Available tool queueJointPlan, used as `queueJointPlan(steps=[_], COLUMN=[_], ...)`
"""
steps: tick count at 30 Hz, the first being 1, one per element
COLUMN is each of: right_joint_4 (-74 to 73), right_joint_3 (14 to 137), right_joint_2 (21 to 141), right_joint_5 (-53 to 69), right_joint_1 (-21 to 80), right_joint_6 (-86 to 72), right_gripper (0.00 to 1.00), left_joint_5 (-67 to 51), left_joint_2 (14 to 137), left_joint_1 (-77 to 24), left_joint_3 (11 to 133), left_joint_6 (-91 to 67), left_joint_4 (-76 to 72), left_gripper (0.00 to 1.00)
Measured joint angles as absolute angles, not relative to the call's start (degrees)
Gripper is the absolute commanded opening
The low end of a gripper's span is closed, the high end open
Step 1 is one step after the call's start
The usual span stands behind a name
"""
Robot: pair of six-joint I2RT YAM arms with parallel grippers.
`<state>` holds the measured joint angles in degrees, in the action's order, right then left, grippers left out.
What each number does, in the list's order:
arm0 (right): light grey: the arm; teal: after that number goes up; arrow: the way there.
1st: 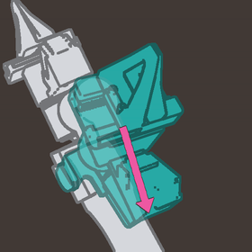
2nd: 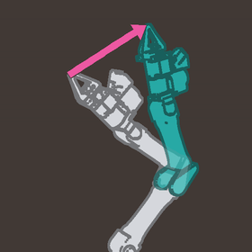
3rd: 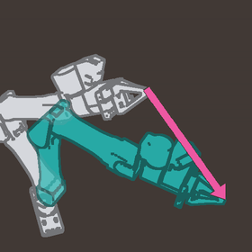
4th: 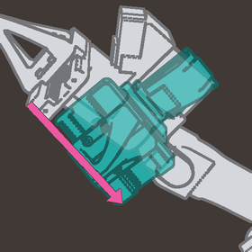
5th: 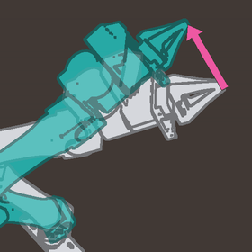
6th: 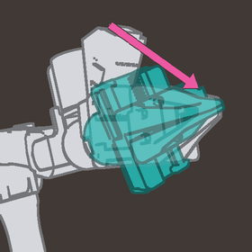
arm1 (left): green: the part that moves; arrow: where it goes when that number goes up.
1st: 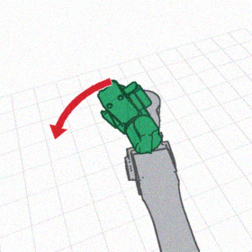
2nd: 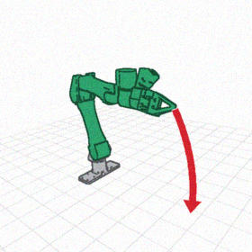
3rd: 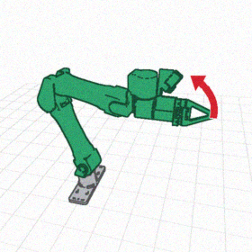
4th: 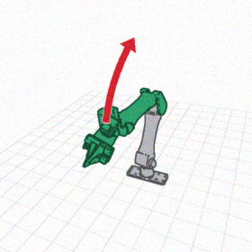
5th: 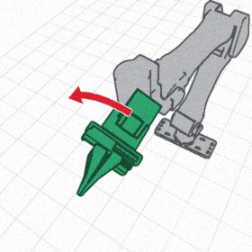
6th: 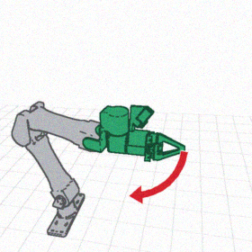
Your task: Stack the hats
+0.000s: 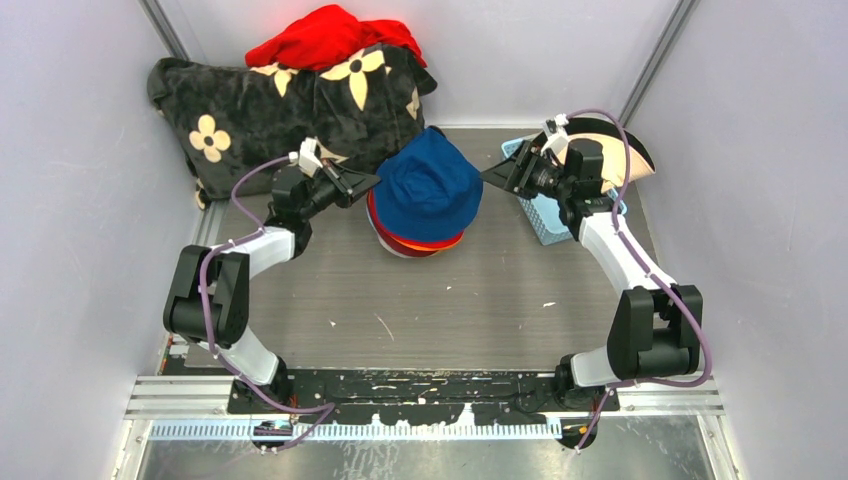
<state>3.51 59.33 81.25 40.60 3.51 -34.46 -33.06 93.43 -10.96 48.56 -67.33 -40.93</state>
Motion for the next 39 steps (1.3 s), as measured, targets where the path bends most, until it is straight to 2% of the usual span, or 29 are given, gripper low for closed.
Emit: queueJointPlan(steps=[12, 17, 22, 24, 26, 30, 31, 34, 39], right_joint_4=[12.6, 22.8, 39.6, 46.7, 55.4, 71.1, 73.8, 81.4, 83.0], right_joint_3=[52.0, 49.4, 46.5, 46.0, 45.6, 45.3, 45.3, 45.0, 42.7], right_joint_2=[83.1, 86.7, 91.5, 94.0, 97.2, 103.3, 104.4, 107.4, 107.8], right_joint_5=[42.9, 46.3, 50.7, 52.2, 53.6, 55.2, 55.4, 55.6, 55.0], right_joint_1=[3.5, 3.5, 3.5, 3.5, 3.5, 3.5, 3.5, 3.5, 3.2], right_joint_6=[-38.9, -44.1, -53.2, -57.8, -63.3, -73.9, -75.8, -82.5, -83.7], right_gripper=[0.67, 0.67, 0.66, 0.6, 0.5, 0.07, 0.01, 0.01, 0.01], left_joint_5=[-30.8, -30.7, -30.7, -30.7, -30.8, -31.0, -30.9, -30.9, -30.8], left_joint_2=[92.2, 93.1, 95.1, 95.6, 96.1, 96.4, 96.5, 96.5, 96.5], left_joint_1=[-10.4, -10.3, -10.3, -10.3, -10.2, -10.1, -10.0, -10.0, -9.9], left_joint_3=[46.7, 46.6, 46.7, 46.7, 46.7, 47.1, 47.2, 47.5, 47.7], left_joint_6=[-64.3, -64.3, -64.4, -64.5, -64.5, -64.5, -64.4, -64.2, -63.8], left_joint_4=[-38.7, -39.6, -40.5, -40.5, -40.6, -40.5, -40.5, -40.1, -39.5], left_gripper=[0.0, 0.0, 0.0, 0.0, 0.0, 0.0, 0.0, 0.0, 0.0])
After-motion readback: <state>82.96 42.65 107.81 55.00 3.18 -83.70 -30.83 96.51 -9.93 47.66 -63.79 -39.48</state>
